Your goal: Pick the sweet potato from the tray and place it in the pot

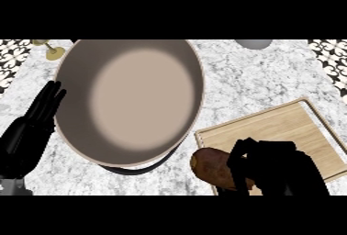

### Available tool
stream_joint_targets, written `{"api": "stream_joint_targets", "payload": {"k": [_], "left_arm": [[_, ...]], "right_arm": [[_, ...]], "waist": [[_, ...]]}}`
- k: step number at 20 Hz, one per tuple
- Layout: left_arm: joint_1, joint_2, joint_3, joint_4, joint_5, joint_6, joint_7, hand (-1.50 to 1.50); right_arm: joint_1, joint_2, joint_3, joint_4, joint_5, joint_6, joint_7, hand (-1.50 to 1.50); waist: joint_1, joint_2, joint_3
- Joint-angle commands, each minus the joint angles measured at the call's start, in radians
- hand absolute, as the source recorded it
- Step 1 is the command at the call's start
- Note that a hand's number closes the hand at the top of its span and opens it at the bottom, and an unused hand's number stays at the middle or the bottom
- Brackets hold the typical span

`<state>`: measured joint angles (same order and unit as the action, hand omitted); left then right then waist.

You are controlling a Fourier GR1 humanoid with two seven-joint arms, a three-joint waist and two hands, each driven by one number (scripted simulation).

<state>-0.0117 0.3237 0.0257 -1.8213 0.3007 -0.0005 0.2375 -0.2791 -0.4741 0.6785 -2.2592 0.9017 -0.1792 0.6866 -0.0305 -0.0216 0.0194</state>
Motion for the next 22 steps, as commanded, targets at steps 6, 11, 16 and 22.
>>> {"api": "stream_joint_targets", "payload": {"k": [6, 11, 16, 22], "left_arm": [[0.011, -0.103, -0.185, 0.076, 0.009, -0.05, 0.084, 0.0], [-0.006, -0.11, -0.181, 0.102, 0.009, -0.059, 0.093, 0.0], [-0.02, -0.112, -0.169, 0.106, 0.021, -0.08, 0.087, 0.0], [-0.052, -0.14, -0.191, 0.108, -0.003, -0.066, 0.101, 0.0]], "right_arm": [[-0.228, 0.135, -0.074, 0.052, -0.102, 0.143, 0.119, 1.5], [-0.365, 0.21, -0.108, 0.19, -0.131, 0.168, 0.118, 1.5], [-0.512, 0.287, -0.11, 0.363, -0.146, 0.21, 0.111, 1.5], [-0.629, 0.392, -0.132, 0.591, -0.133, 0.153, 0.056, 1.5]], "waist": [[0.03, 0.033, -0.024], [0.041, 0.039, -0.023], [0.054, 0.04, -0.024], [0.057, 0.047, -0.023]]}}
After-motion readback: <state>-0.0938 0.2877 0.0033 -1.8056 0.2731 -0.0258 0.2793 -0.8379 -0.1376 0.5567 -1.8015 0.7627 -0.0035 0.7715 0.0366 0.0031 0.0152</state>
